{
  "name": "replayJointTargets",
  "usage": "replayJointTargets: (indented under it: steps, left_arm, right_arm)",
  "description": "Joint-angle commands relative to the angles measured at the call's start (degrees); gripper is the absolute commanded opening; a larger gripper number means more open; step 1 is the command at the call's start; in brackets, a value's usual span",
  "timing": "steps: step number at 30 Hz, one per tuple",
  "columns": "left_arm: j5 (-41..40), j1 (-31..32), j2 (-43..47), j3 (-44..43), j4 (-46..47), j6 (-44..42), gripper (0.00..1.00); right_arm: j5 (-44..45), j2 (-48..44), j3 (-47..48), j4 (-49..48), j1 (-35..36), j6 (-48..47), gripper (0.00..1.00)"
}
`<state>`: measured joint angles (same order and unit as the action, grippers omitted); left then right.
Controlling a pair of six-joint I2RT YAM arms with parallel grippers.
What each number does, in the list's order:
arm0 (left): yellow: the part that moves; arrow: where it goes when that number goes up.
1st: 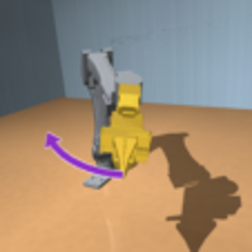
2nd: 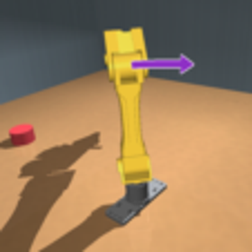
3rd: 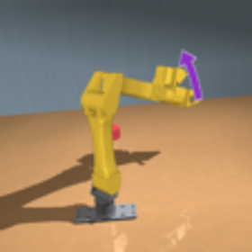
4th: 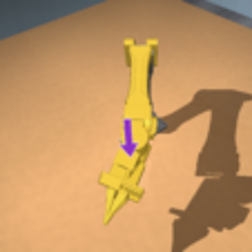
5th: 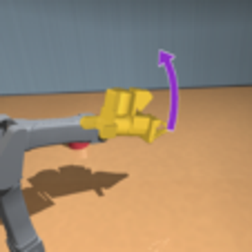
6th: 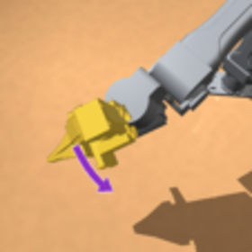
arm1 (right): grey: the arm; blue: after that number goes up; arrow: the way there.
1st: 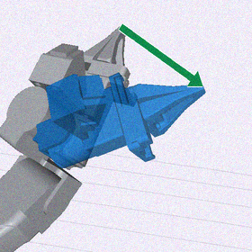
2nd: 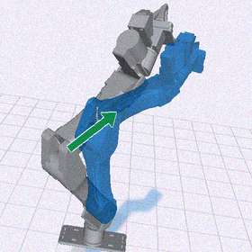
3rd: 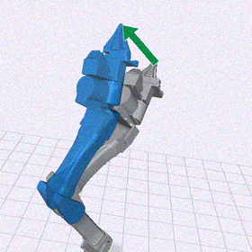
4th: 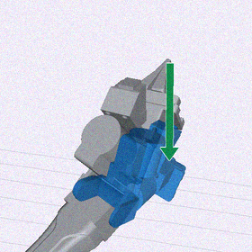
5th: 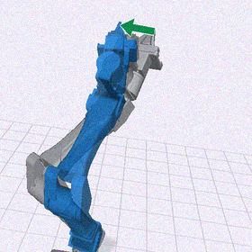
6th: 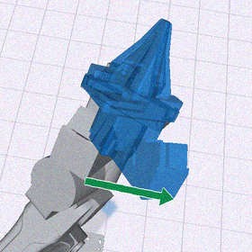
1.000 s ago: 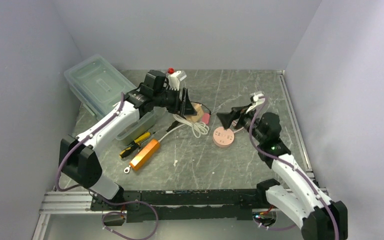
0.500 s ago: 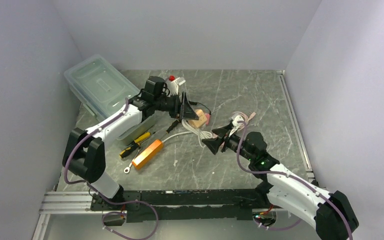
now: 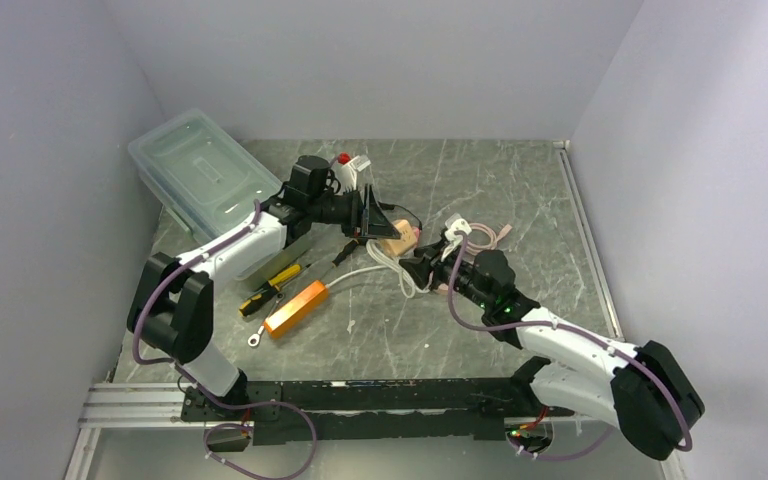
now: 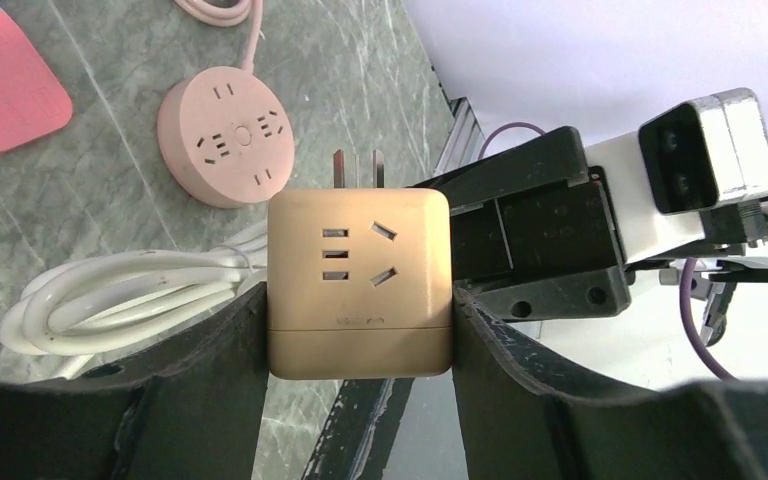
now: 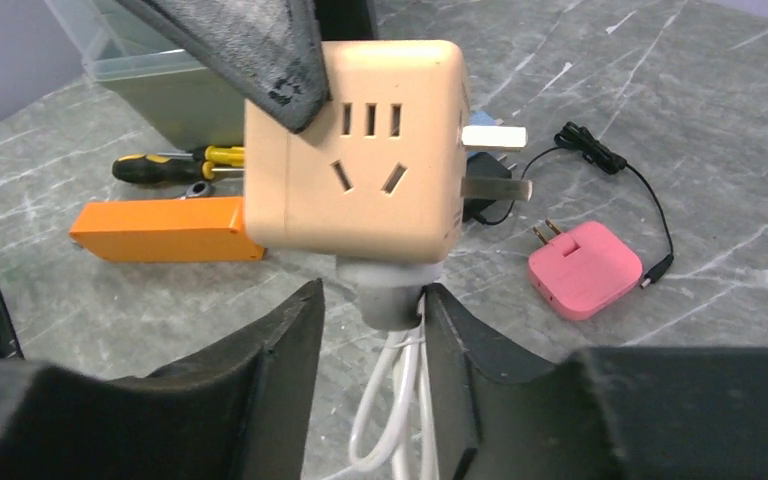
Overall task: Pull the plug off the socket
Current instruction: Remove the plug from the socket.
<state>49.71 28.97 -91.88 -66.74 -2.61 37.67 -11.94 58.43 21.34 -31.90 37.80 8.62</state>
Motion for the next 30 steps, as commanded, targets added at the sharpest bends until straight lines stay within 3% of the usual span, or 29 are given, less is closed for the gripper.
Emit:
replayJointTargets:
  steps: [1, 5, 11, 12, 15, 16, 20, 21, 26, 30]
  left_arm:
    - [4.20, 1.07, 1.29, -0.41, 6.91, 2.28, 0.00]
    - [4.12, 1.26, 1.24, -0.33, 6.89, 2.36, 0.00]
    - [3.80, 1.67, 0.96, -0.01, 7.07, 2.25, 0.00]
    - [3.80, 1.75, 0.85, 0.03, 6.98, 2.25, 0.00]
    - [3.90, 2.17, 0.24, -0.32, 6.26, 1.60, 0.01]
    - [3.78, 2.22, 0.07, -0.69, 5.34, 0.78, 0.07]
    - [-2.27, 2.47, 0.19, -3.57, -5.47, -6.52, 0.63]
    - [-3.33, 2.53, 0.49, -4.11, -7.36, -8.55, 0.71]
    - [-10.74, 2.62, 2.74, -6.19, -13.19, -14.51, 0.96]
    - [-18.62, 2.92, 6.76, -6.90, -17.11, -22.22, 1.00]
  right_arm:
    - [1.56, 2.12, 3.71, -3.07, 0.93, -1.87, 0.39]
    - [2.06, 4.55, 5.24, -1.90, 1.04, -1.79, 0.29]
    - [5.56, 5.78, 5.81, -1.54, 1.13, -0.91, 0.33]
    - [5.89, 5.61, 5.81, -1.50, 1.13, -0.82, 0.30]
    - [6.57, 4.62, 5.79, -0.71, 1.09, -0.55, 0.06]
    - [6.85, 3.99, 6.04, 0.07, 1.06, -0.29, 0.01]
    - [8.66, 1.19, 6.50, 4.61, 1.12, 0.88, 0.00]
    - [8.85, 0.42, 6.47, 5.70, 1.13, 1.44, 0.00]
    - [9.07, -3.82, 7.44, 14.79, 1.13, 6.45, 0.00]
    - [8.91, -5.52, 10.55, 27.53, 1.13, 9.15, 0.00]
